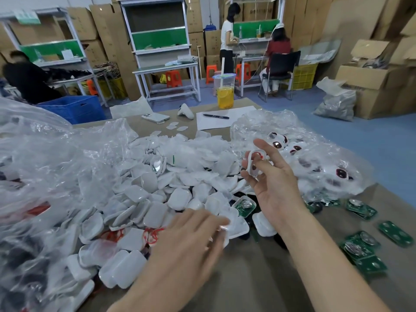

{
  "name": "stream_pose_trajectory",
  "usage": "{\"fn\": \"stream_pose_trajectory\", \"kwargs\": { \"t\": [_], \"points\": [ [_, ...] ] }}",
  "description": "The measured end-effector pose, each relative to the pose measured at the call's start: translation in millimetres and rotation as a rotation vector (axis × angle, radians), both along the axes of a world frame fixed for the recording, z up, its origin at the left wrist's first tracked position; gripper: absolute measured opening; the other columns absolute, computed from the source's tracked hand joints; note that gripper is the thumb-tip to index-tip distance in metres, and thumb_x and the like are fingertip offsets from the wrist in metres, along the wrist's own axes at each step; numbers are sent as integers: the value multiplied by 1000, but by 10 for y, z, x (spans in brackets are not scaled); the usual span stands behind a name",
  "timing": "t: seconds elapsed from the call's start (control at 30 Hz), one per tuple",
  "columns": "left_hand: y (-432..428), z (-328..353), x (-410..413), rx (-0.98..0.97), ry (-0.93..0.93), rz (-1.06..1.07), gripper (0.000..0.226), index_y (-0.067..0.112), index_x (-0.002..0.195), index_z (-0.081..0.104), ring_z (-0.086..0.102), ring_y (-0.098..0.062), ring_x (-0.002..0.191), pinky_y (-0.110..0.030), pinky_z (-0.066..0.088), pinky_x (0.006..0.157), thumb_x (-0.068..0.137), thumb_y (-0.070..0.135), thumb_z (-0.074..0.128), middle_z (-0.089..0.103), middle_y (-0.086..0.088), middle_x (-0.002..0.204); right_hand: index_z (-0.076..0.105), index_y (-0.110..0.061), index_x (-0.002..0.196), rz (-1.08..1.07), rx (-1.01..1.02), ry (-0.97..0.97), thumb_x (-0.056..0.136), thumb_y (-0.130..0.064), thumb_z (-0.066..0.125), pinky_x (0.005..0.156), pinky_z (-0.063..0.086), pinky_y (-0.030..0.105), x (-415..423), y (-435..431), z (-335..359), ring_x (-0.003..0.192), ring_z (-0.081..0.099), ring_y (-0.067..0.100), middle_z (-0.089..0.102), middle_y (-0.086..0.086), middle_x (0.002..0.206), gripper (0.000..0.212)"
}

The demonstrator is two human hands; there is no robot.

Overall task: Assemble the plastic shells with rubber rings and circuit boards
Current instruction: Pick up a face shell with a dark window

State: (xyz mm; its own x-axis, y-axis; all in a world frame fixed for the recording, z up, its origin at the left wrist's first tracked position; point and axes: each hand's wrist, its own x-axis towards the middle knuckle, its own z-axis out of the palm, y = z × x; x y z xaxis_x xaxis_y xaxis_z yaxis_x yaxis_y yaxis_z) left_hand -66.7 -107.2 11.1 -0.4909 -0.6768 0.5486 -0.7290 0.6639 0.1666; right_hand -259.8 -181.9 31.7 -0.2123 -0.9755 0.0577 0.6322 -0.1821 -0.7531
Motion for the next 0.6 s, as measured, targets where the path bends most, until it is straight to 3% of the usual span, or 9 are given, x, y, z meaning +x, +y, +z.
{"fn": "stream_pose_trajectory", "kwargs": {
  "t": [0.1, 0.2, 0.33, 0.6],
  "points": [
    [14, -40, -312, -32, -215, -82, 24, 33, 106, 70, 61, -16, 89, -31, 46, 80, 95, 41, 50, 63, 11, 99, 76, -23, 98, -1, -1, -25, 95, 10, 49, 61, 56, 24, -16, 7, 2, 73, 70, 15, 63, 3, 90, 43],
    [-58, -39, -455, -24, -354, 8, 34, 32, 101, 72, 61, -16, 91, -30, 41, 81, 94, 48, 43, 63, 9, 100, 74, -22, 101, 13, 3, -32, 95, 6, 51, 62, 56, 23, -20, 17, -4, 74, 70, 15, 63, 5, 94, 38],
    [-144, -32, -382, 17, -390, 126, 44, 27, 105, 74, 64, -18, 85, -35, 54, 74, 92, 53, 40, 65, 6, 96, 74, -23, 100, 20, 12, -40, 95, 3, 55, 60, 55, 23, 15, 8, -2, 73, 69, 15, 65, 4, 92, 32],
    [-210, -8, -294, 8, -471, 218, 44, 31, 95, 72, 64, -21, 82, -37, 50, 73, 91, 60, 39, 66, 5, 92, 70, -18, 107, 20, 50, -39, 96, 1, 56, 60, 56, 23, 33, 22, 25, 71, 67, 14, 68, 3, 87, 26]
  ]
}}
